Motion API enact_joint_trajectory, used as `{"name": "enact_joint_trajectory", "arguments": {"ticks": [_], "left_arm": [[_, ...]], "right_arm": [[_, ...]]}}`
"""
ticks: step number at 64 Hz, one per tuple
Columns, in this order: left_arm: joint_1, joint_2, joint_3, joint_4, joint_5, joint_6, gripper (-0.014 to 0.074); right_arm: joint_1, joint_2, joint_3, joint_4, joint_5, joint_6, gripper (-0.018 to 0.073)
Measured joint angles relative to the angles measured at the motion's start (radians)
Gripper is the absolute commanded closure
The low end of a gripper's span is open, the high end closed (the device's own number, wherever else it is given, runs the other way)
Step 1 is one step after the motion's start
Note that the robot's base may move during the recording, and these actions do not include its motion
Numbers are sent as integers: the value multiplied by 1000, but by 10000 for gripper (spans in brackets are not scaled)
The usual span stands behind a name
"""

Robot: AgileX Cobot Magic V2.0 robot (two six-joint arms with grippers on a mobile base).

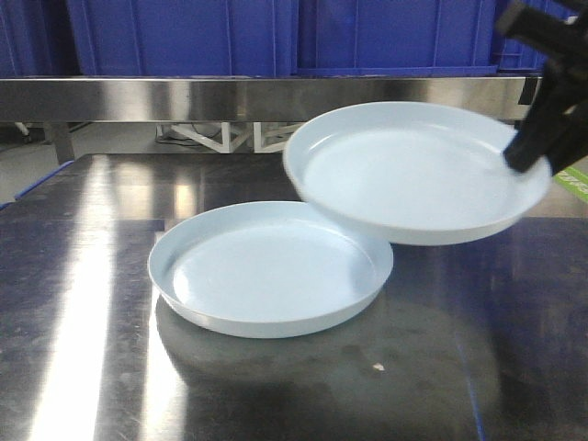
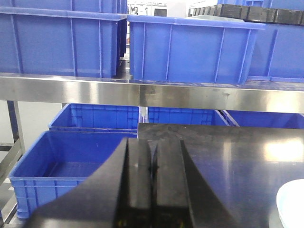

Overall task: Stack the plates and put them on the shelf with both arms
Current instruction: 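Lift the plate and lower it onto the centered plate with right gripper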

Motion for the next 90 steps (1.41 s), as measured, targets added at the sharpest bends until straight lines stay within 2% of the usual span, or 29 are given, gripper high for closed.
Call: {"name": "enact_joint_trajectory", "arguments": {"ticks": [21, 39, 50, 90], "left_arm": [[0, 0, 0, 0, 0, 0, 516], [0, 0, 0, 0, 0, 0, 516], [0, 0, 0, 0, 0, 0, 516], [0, 0, 0, 0, 0, 0, 516]], "right_arm": [[161, 77, -14, 4, -75, 85, 503], [240, 147, -46, 5, -108, 116, 503], [264, 175, -46, 6, -122, 123, 503], [268, 185, -48, 6, -132, 124, 481]]}}
